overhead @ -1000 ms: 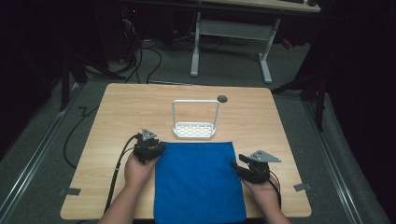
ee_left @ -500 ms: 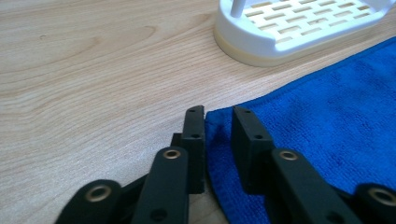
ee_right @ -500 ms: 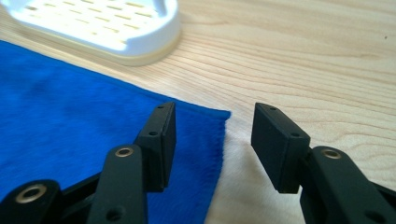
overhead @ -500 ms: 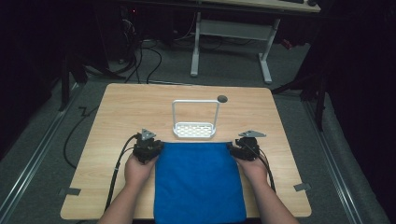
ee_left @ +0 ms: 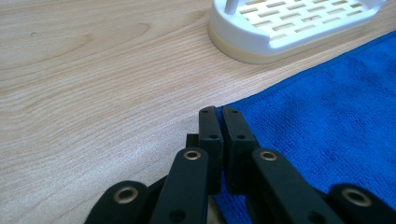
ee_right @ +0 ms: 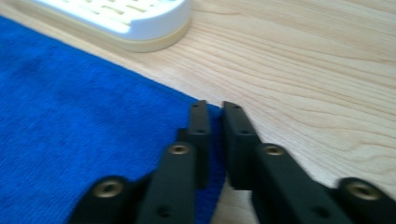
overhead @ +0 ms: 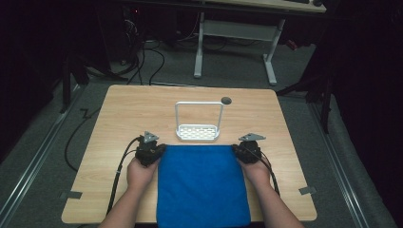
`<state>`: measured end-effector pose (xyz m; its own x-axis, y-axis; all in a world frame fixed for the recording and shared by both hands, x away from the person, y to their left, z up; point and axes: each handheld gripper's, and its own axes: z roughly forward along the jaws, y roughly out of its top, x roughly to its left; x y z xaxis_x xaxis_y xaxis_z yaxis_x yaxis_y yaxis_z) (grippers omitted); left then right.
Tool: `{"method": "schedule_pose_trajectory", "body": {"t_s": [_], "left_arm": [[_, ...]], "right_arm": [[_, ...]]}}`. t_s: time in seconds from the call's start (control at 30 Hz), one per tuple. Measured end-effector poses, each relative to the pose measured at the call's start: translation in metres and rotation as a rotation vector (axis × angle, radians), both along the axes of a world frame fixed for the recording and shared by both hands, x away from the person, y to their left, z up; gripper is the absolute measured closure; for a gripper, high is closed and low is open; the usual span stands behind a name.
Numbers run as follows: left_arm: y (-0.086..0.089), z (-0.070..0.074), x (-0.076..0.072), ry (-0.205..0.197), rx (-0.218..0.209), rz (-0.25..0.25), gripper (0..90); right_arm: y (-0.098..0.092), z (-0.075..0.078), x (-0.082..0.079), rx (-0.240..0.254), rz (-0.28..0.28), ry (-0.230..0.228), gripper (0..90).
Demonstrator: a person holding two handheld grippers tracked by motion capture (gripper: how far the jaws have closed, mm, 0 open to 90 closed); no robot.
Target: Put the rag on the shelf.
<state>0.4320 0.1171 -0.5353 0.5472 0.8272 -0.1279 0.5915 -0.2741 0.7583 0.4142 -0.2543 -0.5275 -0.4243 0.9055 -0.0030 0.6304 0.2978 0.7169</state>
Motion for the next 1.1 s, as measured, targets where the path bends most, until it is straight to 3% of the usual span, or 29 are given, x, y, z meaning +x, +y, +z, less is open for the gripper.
{"method": "schedule_pose_trajectory", "body": {"t_s": [0.2, 0.23, 0.43, 0.53, 0.6, 0.63, 0.7, 0.8, 0.97, 1.1], "left_arm": [[0.0, 0.001, -0.003, -0.019, -0.003, -0.023, 88.2], [0.001, 0.002, -0.006, -0.047, -0.005, -0.032, 88.2], [0.0, 0.003, -0.01, -0.076, 0.0, -0.039, 88.4], [0.0, 0.008, -0.015, -0.116, 0.005, -0.028, 88.7], [0.001, 0.012, -0.019, -0.131, -0.013, -0.032, 88.7], [0.0, 0.017, -0.024, -0.15, -0.035, -0.033, 88.7], [-0.001, 0.019, -0.028, -0.165, -0.039, -0.037, 88.7], [-0.001, 0.023, -0.034, -0.191, -0.041, -0.044, 88.4], [0.004, 0.023, -0.034, -0.179, -0.086, -0.027, 88.3], [0.007, 0.03, -0.038, -0.21, -0.12, -0.022, 88.4]], "right_arm": [[0.002, 0.001, -0.004, -0.01, 0.013, -0.018, 89.0], [0.002, 0.004, -0.007, 0.007, 0.011, -0.039, 89.0], [0.0, 0.011, -0.017, 0.048, 0.014, -0.099, 88.9], [-0.001, 0.019, -0.027, 0.083, 0.04, -0.141, 88.9], [0.001, 0.022, -0.032, 0.087, 0.061, -0.155, 89.0], [0.003, 0.025, -0.037, 0.058, 0.083, -0.176, 89.0], [0.002, 0.025, -0.038, 0.061, 0.086, -0.182, 89.0], [-0.006, 0.028, -0.041, 0.125, 0.077, -0.174, 89.0], [-0.01, 0.032, -0.042, 0.151, 0.073, -0.19, 89.0], [-0.012, 0.038, -0.045, 0.175, 0.068, -0.215, 89.1]]}}
